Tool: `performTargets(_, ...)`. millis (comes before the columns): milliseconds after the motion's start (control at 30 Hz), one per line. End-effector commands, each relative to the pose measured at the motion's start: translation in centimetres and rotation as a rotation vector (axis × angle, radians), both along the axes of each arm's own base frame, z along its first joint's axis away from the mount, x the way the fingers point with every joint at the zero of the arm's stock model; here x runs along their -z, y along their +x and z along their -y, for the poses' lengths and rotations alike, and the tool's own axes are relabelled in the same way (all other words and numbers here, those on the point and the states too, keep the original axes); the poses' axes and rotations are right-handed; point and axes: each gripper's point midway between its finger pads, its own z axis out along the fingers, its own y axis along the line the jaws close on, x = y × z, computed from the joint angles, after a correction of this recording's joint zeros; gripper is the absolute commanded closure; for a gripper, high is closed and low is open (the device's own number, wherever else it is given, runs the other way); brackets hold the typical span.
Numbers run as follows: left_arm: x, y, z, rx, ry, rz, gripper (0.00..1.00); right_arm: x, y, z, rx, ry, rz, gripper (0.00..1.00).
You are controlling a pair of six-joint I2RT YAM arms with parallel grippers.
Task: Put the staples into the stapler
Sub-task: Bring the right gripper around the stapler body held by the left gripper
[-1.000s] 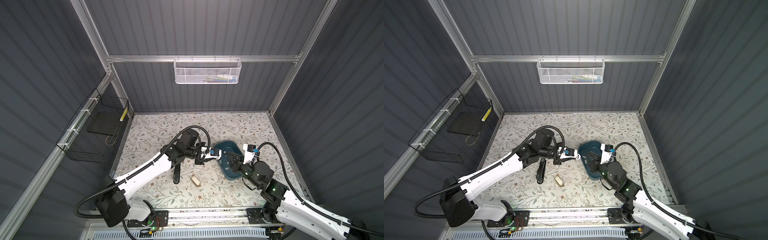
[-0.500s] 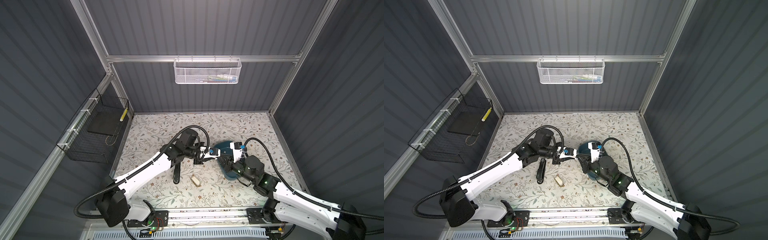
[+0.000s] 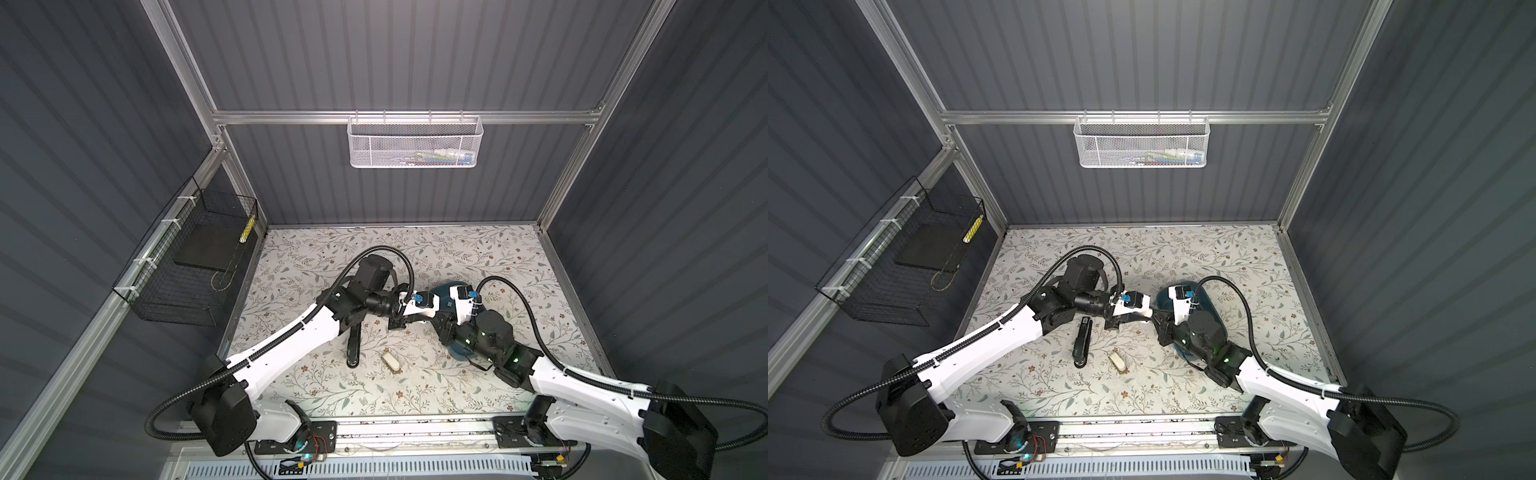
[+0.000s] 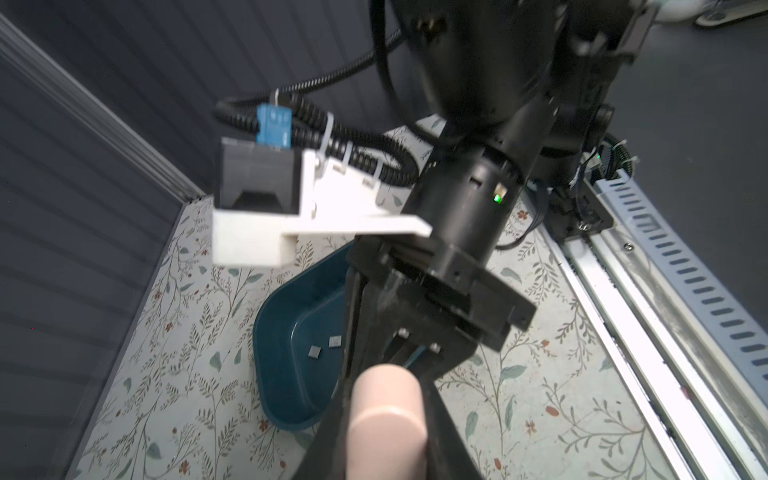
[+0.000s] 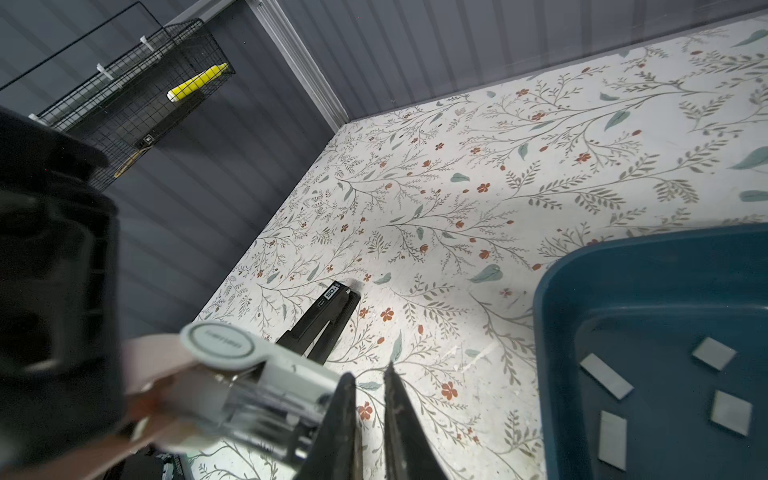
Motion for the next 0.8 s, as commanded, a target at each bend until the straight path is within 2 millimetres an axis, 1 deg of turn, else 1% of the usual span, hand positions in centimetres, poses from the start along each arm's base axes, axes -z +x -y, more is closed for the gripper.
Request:
performTargets(0,-2.1,-1.6,0.4,0.073,-0.09,-0.017,1.0,-3.1,-0.9,-2.0,-0.083,0.106,0.067,0.83)
performTargets(133,-2.1,-1.6,0.4,0.069,-0.098,-0.018,1.0,-3.7,-1.2,-2.8,-0.111,0.14,0.079,0.83)
performTargets(267,-2.1,-1.7,0.5,0.077,-0.115,-0.024,1.0,-5.0,-1.9,-3.3,-0.143,0.201,0.107,0.83)
performTargets(367,-2.1,-1.7,0.4,0.075,-0.117,-0.026,1.0,-5.1,-2.3,-3.1,-0.148,0.231,0.117,0.8)
performTargets(433,-2.4,-1.4,0.2,0.064,-0.125,-0.032,1.0,-4.8,-2.1,-2.5,-0.119,0.229,0.122,0.79)
performTargets(567,-3.0,-0.7,-0.3,0.055,-0.163,-0.052,1.0,-3.7,-1.4,-0.5,-0.016,0.167,0.129,0.72)
performTargets(633,-2.9,-0.5,-0.3,0.051,-0.157,-0.051,1.0,-2.9,-0.9,0.9,0.052,0.116,0.131,0.67)
performTargets(767,-2.6,-0.4,-0.4,0.051,-0.136,-0.04,1.0,-2.4,-0.8,3.6,0.146,0.056,0.187,0.56)
